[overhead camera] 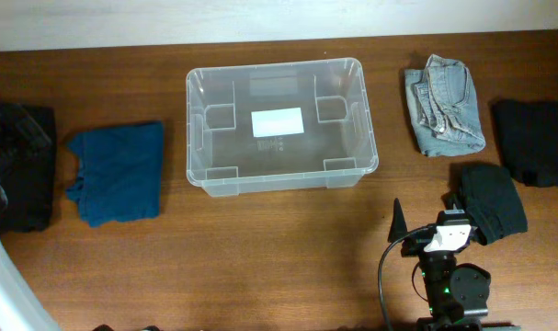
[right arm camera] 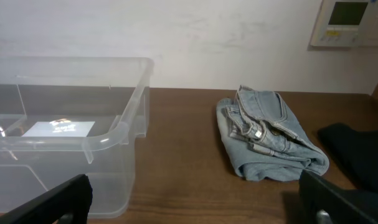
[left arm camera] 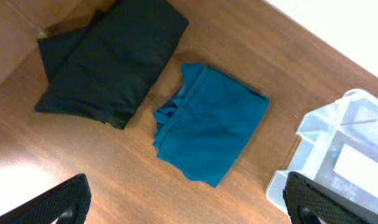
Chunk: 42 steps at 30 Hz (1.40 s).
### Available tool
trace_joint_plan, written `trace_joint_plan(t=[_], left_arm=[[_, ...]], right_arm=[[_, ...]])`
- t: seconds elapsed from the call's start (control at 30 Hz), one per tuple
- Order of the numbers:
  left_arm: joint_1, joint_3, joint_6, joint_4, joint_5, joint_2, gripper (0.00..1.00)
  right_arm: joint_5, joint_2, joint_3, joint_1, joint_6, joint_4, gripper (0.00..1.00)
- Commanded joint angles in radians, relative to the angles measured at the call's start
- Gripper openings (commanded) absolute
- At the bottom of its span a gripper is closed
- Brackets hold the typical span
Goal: Pack container
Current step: 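Lower the left gripper and pinch the teal shirt's left edge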
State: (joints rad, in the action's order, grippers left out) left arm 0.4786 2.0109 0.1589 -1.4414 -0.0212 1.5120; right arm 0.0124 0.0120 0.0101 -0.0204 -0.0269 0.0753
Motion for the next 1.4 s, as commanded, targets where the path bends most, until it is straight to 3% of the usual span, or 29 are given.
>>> trace_joint_plan(t=[0.0,0.17,0.37,0.53,0.63,0.83,0.97,1.37], left_arm=[[0.005,-0.079,-0.063,0.048,-0.110,0.034,0.99],[0.064,-0.185,-0.086,0.146,-0.233,0.079,0.99],[0.175,-0.265,-0.293,0.200,-0.451,0.204,0.99],[0.203,-0.269,-0.418,0.201,-0.542,0.327,0.99],[0.203,-0.269,-0.468,0.212,-0.541,0.399,0.99],[0.228,-0.269,-0.451,0.238,-0.540,0.542,1.00],[0.232,-0.269,-0.552,0.248,-0.539,0.609,0.99],[0.232,-0.269,-0.663,0.316,-0.532,0.653,0.99]], right_arm=[[-0.002,-0.008,-0.005,-0.006,0.001,0.006,0.98],[-0.002,-0.008,-0.005,-0.006,0.001,0.006,0.98],[-0.002,-0.008,-0.005,-0.006,0.001,0.006,0.98],[-0.002,-0.008,-0.005,-0.006,0.001,0.006,0.98],[-0.002,-0.008,-0.005,-0.006,0.001,0.006,0.98],[-0.002,-0.008,-0.005,-0.006,0.001,0.006,0.98],[-0.002,-0.008,-0.005,-0.006,0.001,0.006,0.98],[-0.002,-0.008,-0.005,-0.006,0.001,0.006,0.98]])
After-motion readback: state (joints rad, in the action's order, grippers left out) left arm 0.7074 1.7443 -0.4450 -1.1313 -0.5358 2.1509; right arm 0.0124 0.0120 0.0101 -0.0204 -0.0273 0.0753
